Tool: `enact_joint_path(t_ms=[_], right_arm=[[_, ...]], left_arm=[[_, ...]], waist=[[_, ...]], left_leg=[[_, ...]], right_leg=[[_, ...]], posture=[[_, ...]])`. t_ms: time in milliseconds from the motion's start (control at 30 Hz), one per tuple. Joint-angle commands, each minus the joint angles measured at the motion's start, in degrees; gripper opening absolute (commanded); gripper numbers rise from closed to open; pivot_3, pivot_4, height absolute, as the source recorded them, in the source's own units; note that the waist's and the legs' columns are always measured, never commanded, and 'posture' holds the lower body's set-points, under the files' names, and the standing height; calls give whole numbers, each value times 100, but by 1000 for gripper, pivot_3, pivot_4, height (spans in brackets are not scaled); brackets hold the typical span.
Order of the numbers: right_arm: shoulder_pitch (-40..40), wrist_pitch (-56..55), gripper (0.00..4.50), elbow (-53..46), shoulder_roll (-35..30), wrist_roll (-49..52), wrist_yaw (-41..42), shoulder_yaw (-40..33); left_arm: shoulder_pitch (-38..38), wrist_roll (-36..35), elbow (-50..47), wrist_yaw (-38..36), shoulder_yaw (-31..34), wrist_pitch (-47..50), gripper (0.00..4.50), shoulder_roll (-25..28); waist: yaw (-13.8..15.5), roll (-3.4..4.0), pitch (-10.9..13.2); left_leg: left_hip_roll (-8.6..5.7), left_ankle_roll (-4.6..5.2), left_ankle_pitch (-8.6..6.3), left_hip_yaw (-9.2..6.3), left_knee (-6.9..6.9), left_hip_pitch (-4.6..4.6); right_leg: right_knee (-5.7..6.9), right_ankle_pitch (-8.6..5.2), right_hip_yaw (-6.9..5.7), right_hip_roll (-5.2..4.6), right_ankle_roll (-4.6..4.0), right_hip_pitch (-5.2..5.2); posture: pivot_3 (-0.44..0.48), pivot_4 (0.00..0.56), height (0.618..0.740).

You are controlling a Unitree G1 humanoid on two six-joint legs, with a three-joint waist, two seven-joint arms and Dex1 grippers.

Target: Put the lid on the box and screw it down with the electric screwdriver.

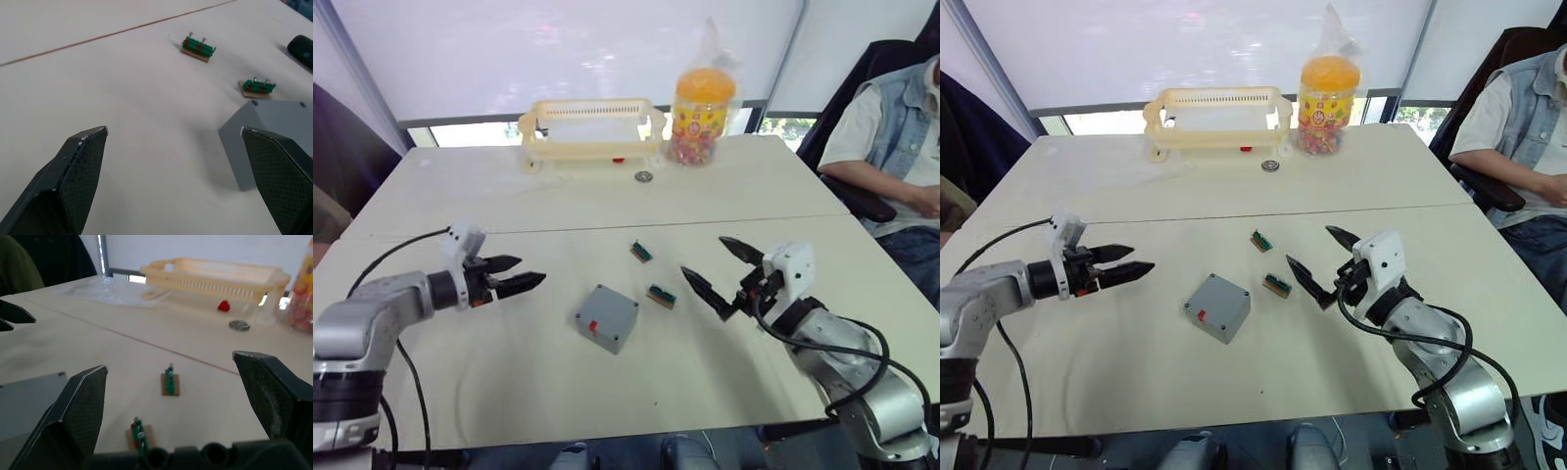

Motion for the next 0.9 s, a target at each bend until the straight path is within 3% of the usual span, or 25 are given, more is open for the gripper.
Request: enact_joint_path(t_ms=[33, 267, 300, 400, 533, 600, 633, 900], right_arm=[[146, 506, 4468, -464, -253, 455, 386, 77], [309, 863, 4468, -532, -585, 592, 760, 75], [306, 932, 4230, -550, -601, 665, 771, 15], [263, 999, 3127, -578, -627, 740, 776, -74], [241, 1075, 888, -585, -642, 674, 826, 94], [222, 1212, 0, -622, -695, 681, 907, 287], [207, 1270, 0, -636, -706, 687, 917, 342], [-359, 1431, 0, -55, -504, 72, 862, 1352]], left_arm=[[99, 161, -376, 291, -44, -303, 4500, -127], [605, 294, -807, 717, -12, -636, 4500, -380], [691, 246, -927, 776, 70, -626, 4500, -403], [932, 30, -1343, 892, 276, -494, 3624, -415], [1150, -93, -1586, 955, 293, -488, 1483, -436], [1141, 42, -1478, 986, 163, -628, 472, -448], [1136, 79, -1440, 987, 131, -666, 52, -446], [775, 607, -790, 843, -716, -1101, 52, -594]], waist=[[-6, 0, 0], [-26, 0, 0], [-27, 0, 0], [-22, -1, 0], [-7, 0, 0], [-9, -1, 0], [-12, -1, 0], [-10, -1, 0]], left_leg=[[0, 0, 0, 0, 0, -1], [3, 1, -1, 3, -1, 2], [3, 1, -1, 3, -1, 1], [4, 1, -1, 2, -1, -1], [3, 1, -1, 4, -1, -1], [2, 1, -1, 4, -1, 0], [2, 1, -1, 5, -1, 0], [-1, 1, -1, 6, -1, -1]], right_leg=[[-1, 0, -1, 0, -1, 1], [-2, 1, 1, 3, 2, 0], [-1, 1, 0, 3, 2, 0], [-6, 0, 0, 2, 1, 0], [-7, -2, 0, 1, -2, 1], [-8, -3, -1, 2, -3, 2], [-8, -3, -1, 2, -3, 2], [-11, -3, -3, 4, -4, 2]], posture=[[0, 150, 740], [0, 150, 740], [0, 150, 740], [0, 150, 740], [0, 150, 740], [0, 150, 740], [0, 150, 740], [0, 150, 740]])
